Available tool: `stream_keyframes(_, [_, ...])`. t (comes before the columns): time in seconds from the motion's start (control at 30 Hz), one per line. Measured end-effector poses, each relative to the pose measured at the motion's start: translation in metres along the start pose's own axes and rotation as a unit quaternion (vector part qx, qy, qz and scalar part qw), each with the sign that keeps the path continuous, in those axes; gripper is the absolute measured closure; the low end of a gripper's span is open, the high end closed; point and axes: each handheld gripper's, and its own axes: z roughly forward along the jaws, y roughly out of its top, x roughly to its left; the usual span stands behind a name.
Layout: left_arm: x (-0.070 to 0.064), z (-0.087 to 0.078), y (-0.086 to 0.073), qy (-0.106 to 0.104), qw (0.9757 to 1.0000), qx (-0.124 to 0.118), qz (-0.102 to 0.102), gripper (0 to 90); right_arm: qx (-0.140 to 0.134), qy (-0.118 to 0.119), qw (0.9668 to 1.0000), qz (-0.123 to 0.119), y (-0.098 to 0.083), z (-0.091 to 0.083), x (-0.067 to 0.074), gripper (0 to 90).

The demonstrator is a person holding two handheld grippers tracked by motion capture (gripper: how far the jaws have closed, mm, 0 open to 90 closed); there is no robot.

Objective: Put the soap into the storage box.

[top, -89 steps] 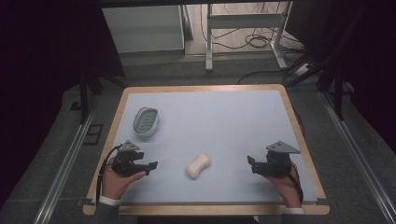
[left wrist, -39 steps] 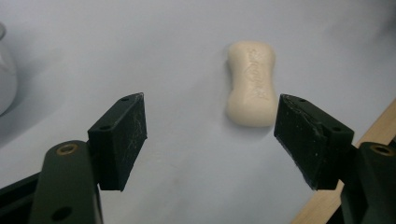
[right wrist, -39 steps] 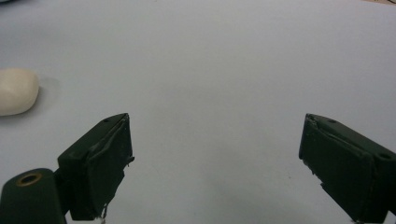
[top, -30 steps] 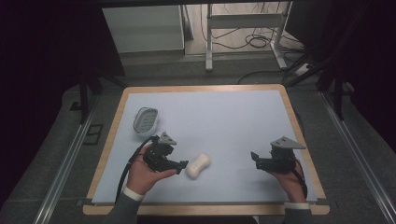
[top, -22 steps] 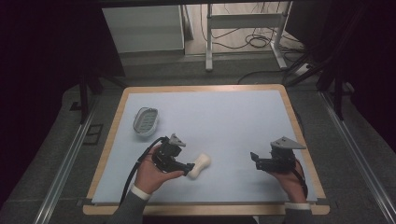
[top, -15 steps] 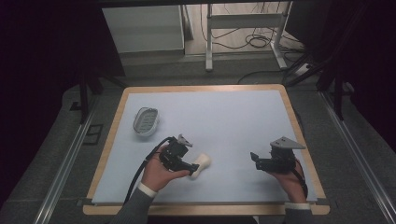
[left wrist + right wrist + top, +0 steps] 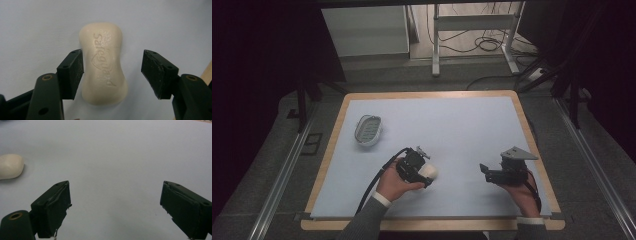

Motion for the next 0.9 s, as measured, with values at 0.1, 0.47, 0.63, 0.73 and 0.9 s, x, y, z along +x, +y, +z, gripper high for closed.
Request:
stream_keyframes(0.1, [0.002, 0.005, 0.001, 0.001, 1.0000, 0.006, -0.005, 35.5, 0.001, -0.001, 1.0000, 0.000, 0.000, 0.000, 0.000, 9.6])
stream_keyframes(0.47, [0.007, 0.019, 0.001, 0.004, 0.9995, 0.029, -0.008, 39.9, 0.005, -0.001, 1.0000, 0.000, -0.001, 0.002, 0.001, 9.6])
stream_keyframes(0.63, [0.008, 0.024, 0.000, 0.004, 0.9993, 0.034, -0.011, 45.3, 0.007, -0.003, 1.0000, -0.002, -0.001, 0.003, 0.001, 9.6])
stream_keyframes(0.73, [0.008, 0.025, 0.000, 0.006, 0.9993, 0.035, -0.011, 47.2, 0.007, -0.005, 1.0000, -0.002, -0.001, 0.004, 0.002, 9.6])
stream_keyframes(0.9, [0.010, 0.024, 0.000, 0.001, 0.9993, 0.036, -0.011, 48.9, 0.010, -0.006, 0.9999, -0.001, -0.002, 0.005, 0.002, 9.6])
